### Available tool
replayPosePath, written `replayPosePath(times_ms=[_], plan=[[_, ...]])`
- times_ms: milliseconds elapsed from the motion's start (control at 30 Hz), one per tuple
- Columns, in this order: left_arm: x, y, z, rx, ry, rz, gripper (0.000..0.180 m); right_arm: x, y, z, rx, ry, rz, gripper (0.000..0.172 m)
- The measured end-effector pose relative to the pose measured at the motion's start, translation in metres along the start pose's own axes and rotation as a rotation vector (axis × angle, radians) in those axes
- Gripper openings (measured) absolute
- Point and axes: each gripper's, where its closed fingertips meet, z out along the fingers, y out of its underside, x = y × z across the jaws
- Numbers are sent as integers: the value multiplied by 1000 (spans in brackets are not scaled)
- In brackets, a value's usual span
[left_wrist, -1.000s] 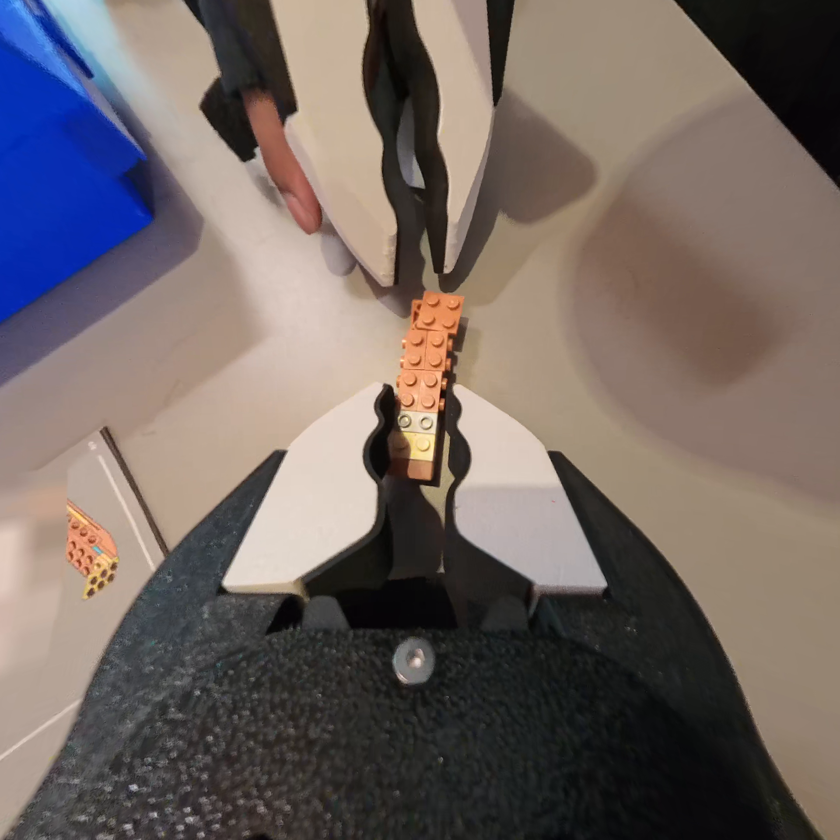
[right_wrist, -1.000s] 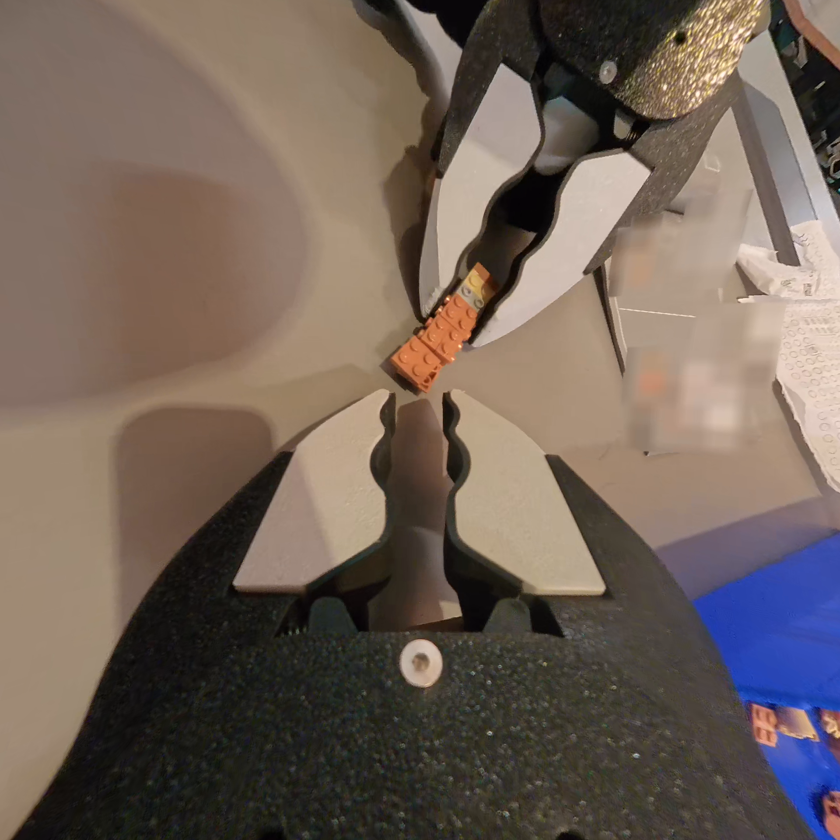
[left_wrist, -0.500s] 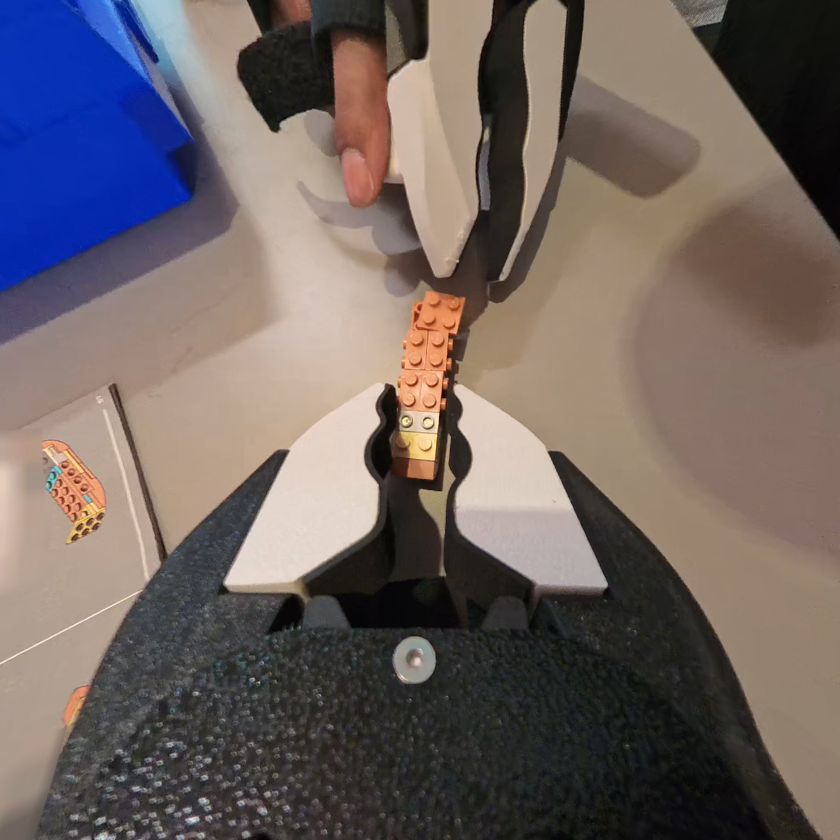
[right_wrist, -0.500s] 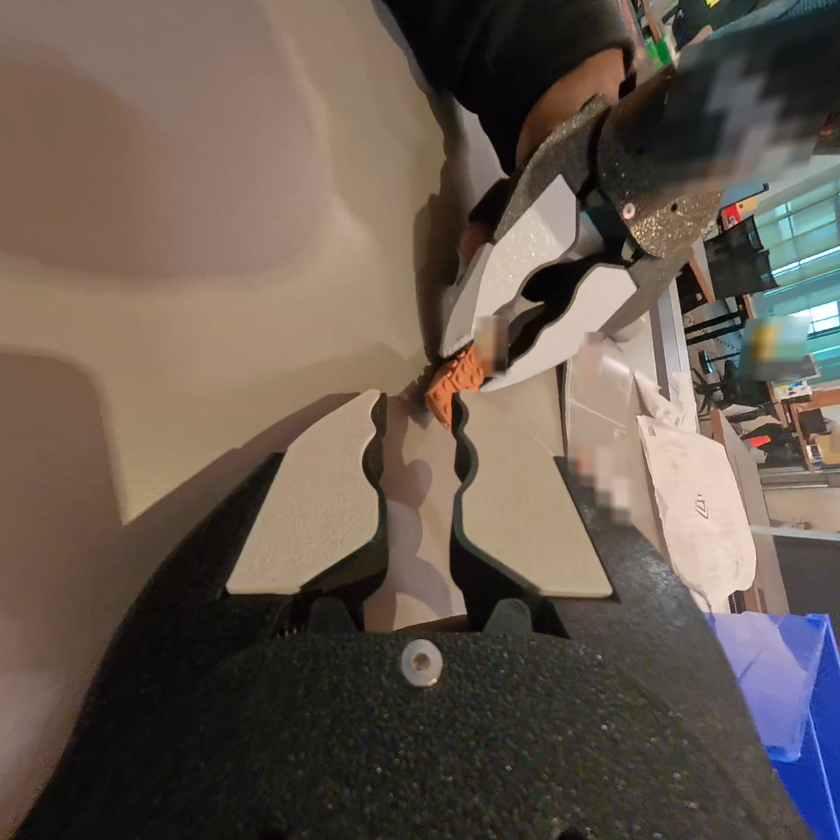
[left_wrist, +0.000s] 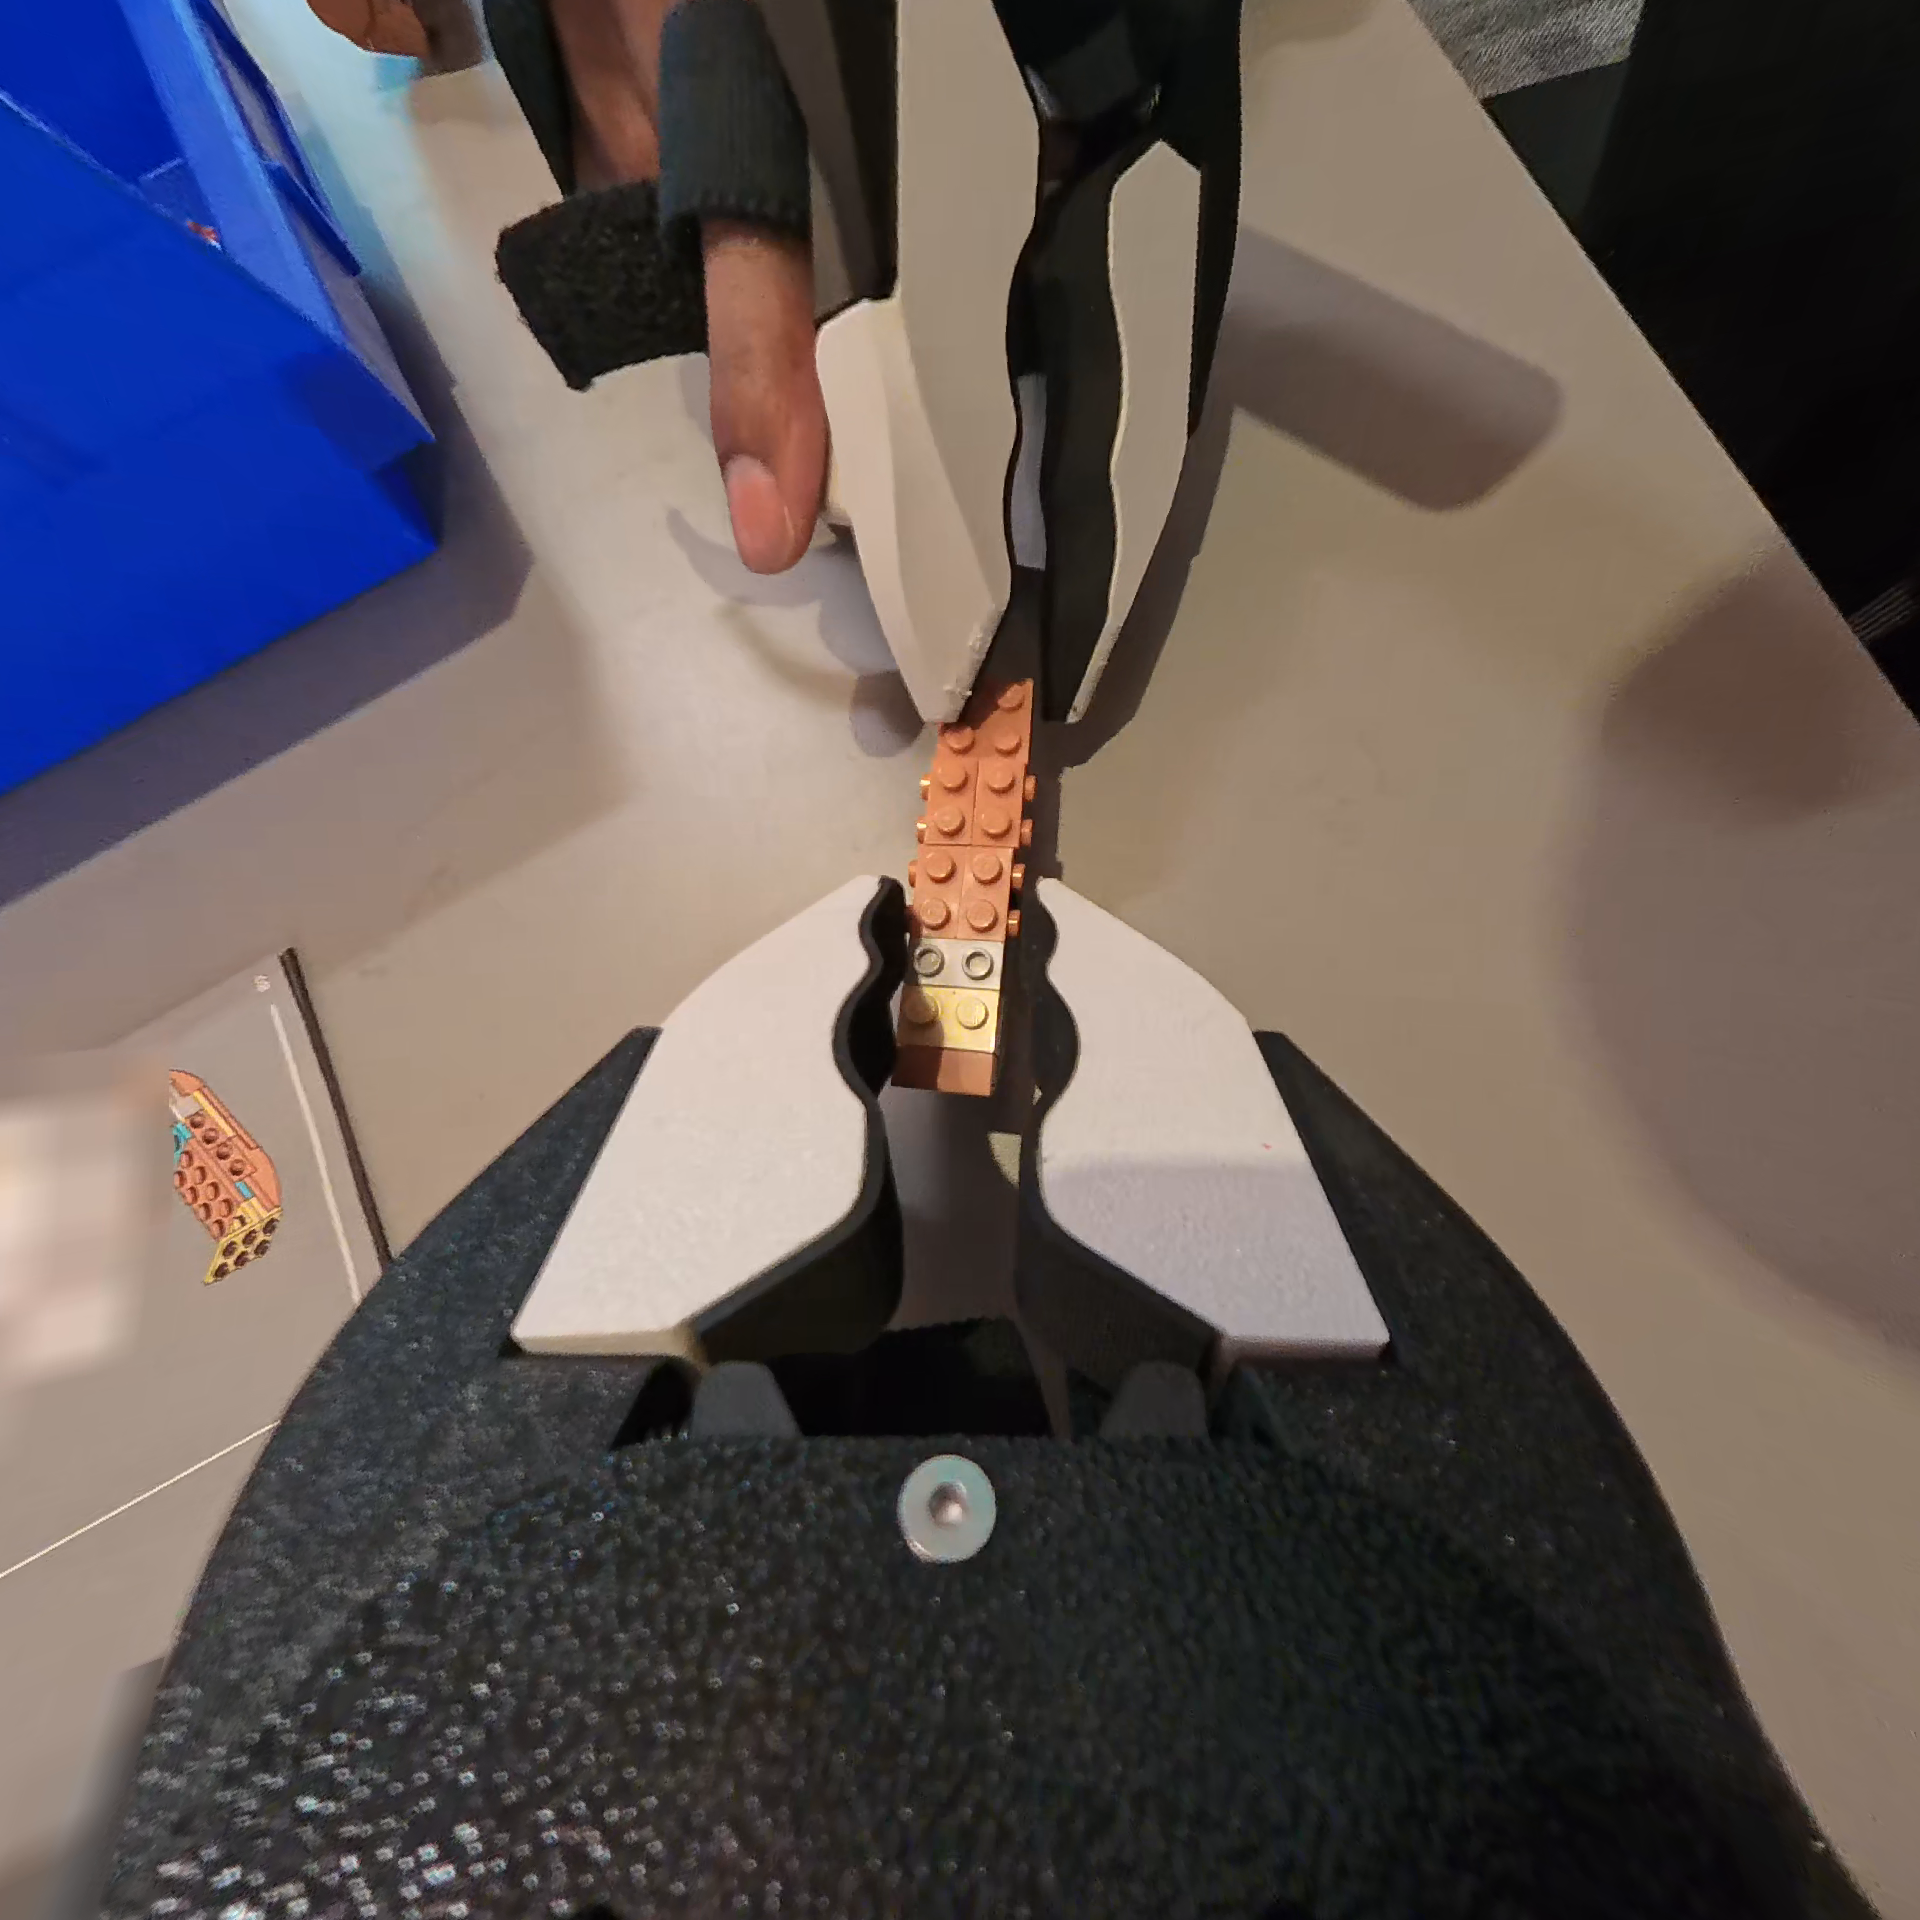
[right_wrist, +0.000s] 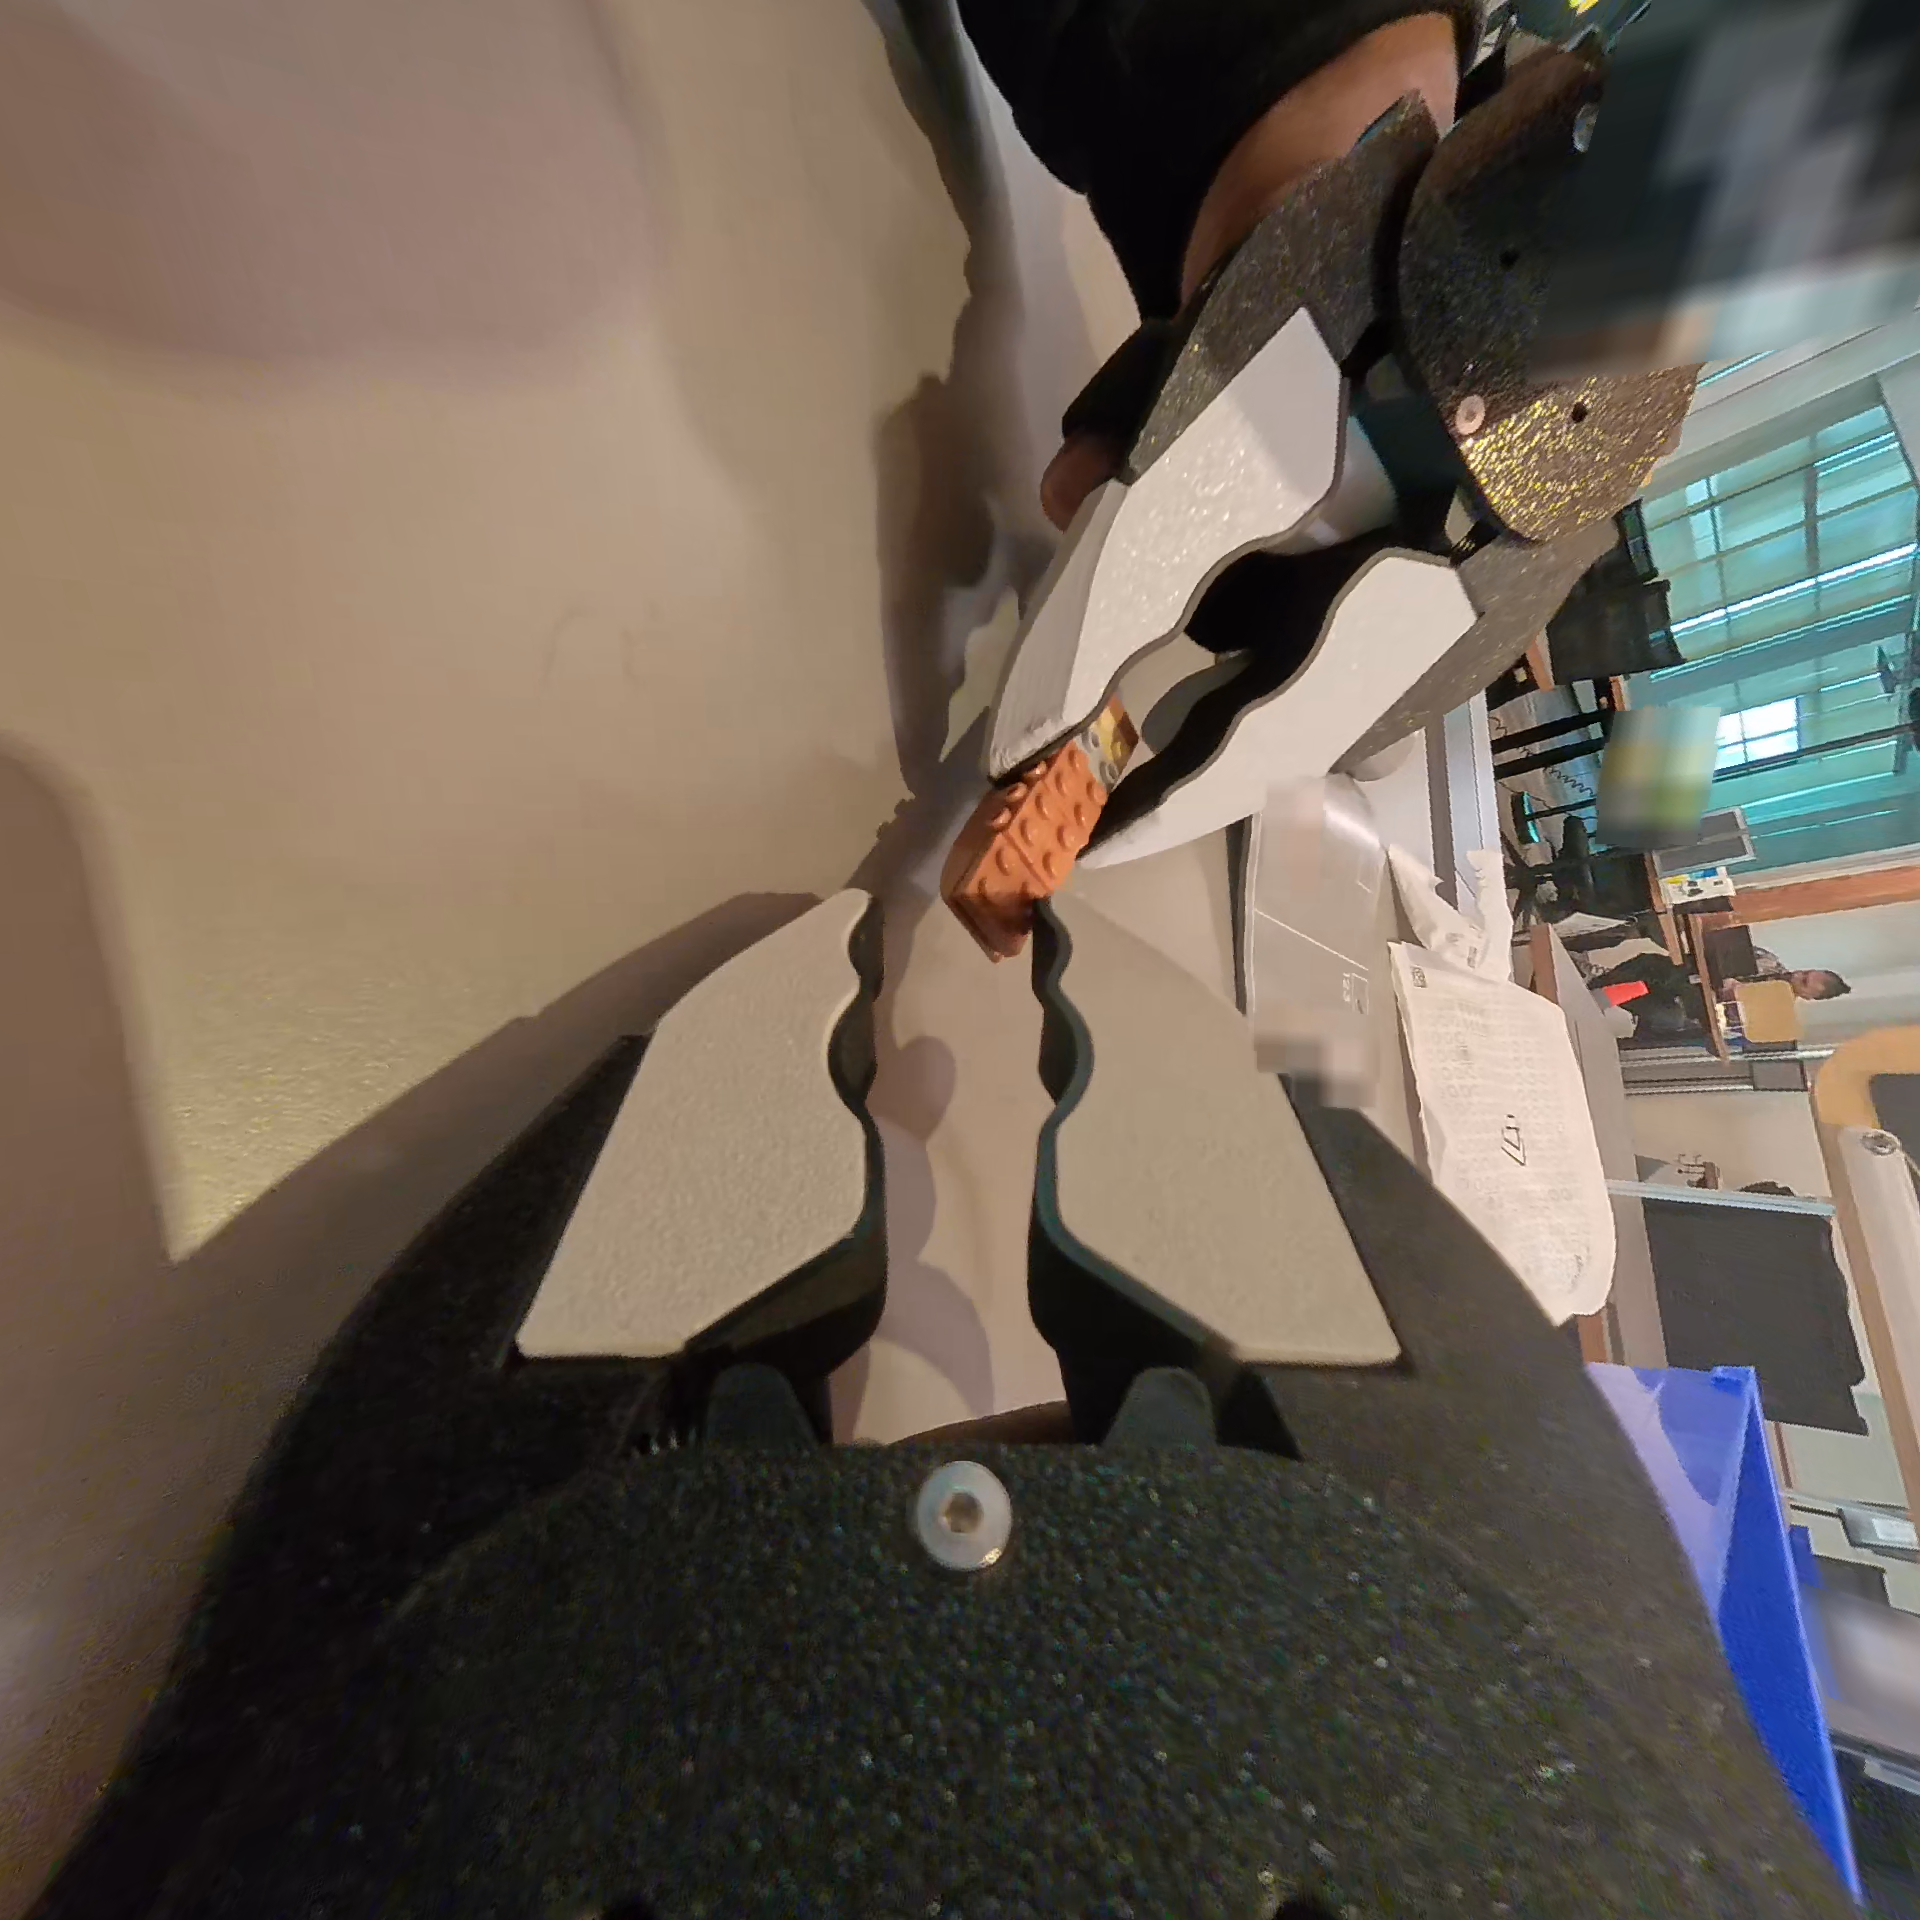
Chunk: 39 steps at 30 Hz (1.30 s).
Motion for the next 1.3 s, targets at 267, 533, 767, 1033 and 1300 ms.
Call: replayPosePath(times_ms=[267, 533, 767, 1033, 1300], plan=[[-2, -4, -4, 38, 14, -58, 20, 8, -4, -3, 18, 63, -37, 30], [-2, -6, -10, 102, 101, -266, 20, 24, -4, -6, 16, 188, -129, 33], [6, -10, -7, 112, 157, -315, 21, 20, -6, -3, 22, 191, -165, 29], [10, -14, -5, 147, 225, -413, 20, 18, -7, -3, 32, 182, -182, 14], [15, -14, -1, 135, 262, -449, 20, 12, -6, -3, 32, 115, -141, 14]])
